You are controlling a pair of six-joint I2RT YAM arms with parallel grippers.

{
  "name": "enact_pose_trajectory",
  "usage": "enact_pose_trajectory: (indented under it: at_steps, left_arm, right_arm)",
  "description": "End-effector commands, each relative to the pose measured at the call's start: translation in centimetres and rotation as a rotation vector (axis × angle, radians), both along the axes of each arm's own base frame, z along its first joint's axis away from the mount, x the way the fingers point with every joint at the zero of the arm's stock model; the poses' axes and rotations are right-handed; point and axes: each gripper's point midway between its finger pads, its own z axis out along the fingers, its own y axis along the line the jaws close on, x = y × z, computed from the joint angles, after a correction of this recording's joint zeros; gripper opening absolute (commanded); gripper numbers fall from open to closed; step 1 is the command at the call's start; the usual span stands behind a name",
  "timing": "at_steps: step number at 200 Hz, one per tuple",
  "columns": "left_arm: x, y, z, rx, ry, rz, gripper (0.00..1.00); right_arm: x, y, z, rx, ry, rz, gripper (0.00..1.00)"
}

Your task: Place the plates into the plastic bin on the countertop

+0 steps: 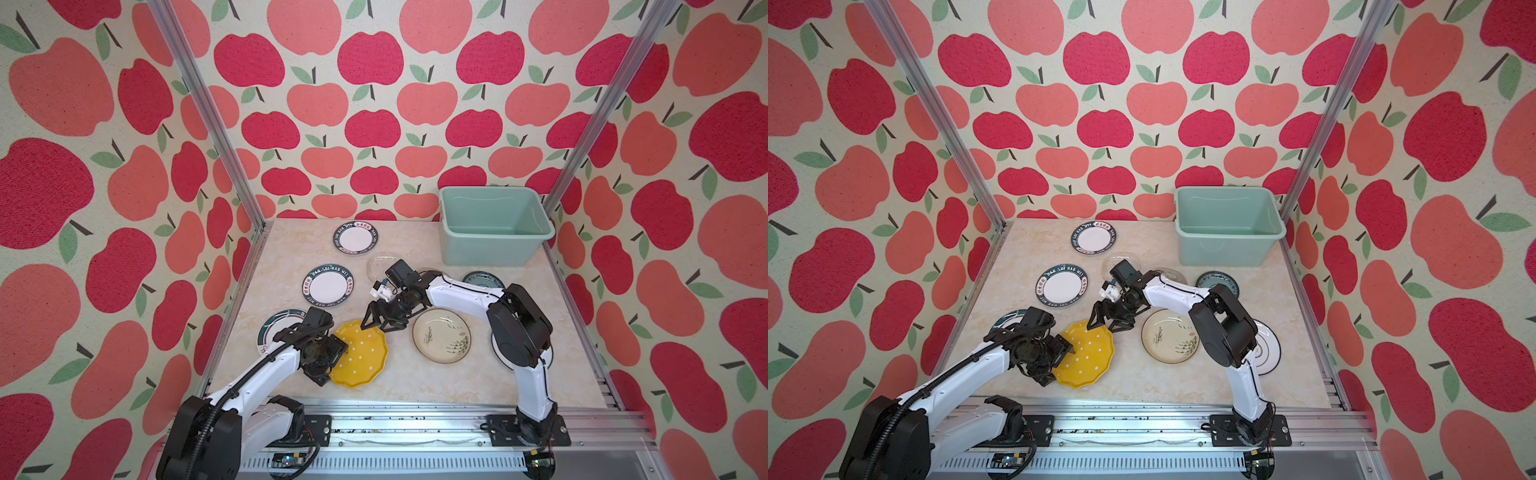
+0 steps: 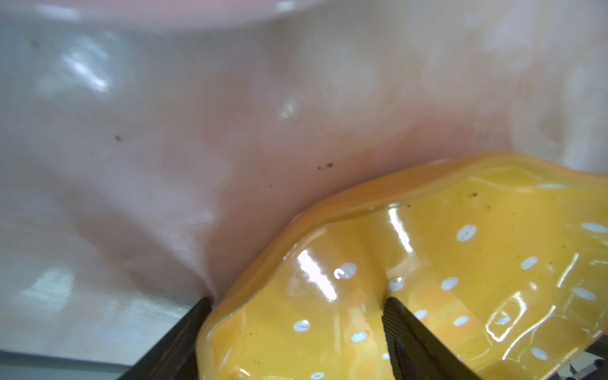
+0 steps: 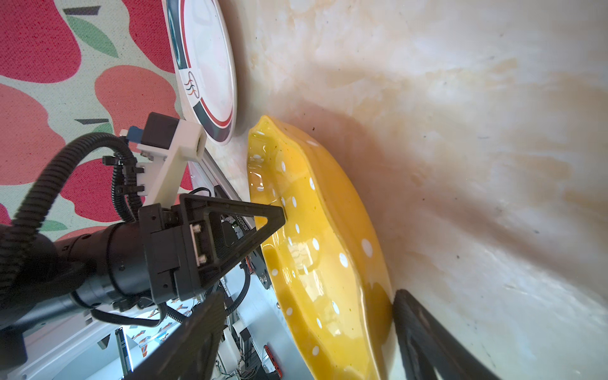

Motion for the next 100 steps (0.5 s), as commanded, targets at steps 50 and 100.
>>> enact_pose_trajectory:
  at_steps: [50,100]
  left_arm:
    - [4.4,-2.4,2.8,-0.149,-0.278,-0.031,0.83]
    - [4.3,-2.1,2.7,-0.158,-0.29,-0.014,0.83]
  right_arm:
    - [-2.7,0.3,1.5,0.076,0.16,0.031,0.8]
    - [-2.2,-0.4,0.5,0.015,0.145,0.0,0.8]
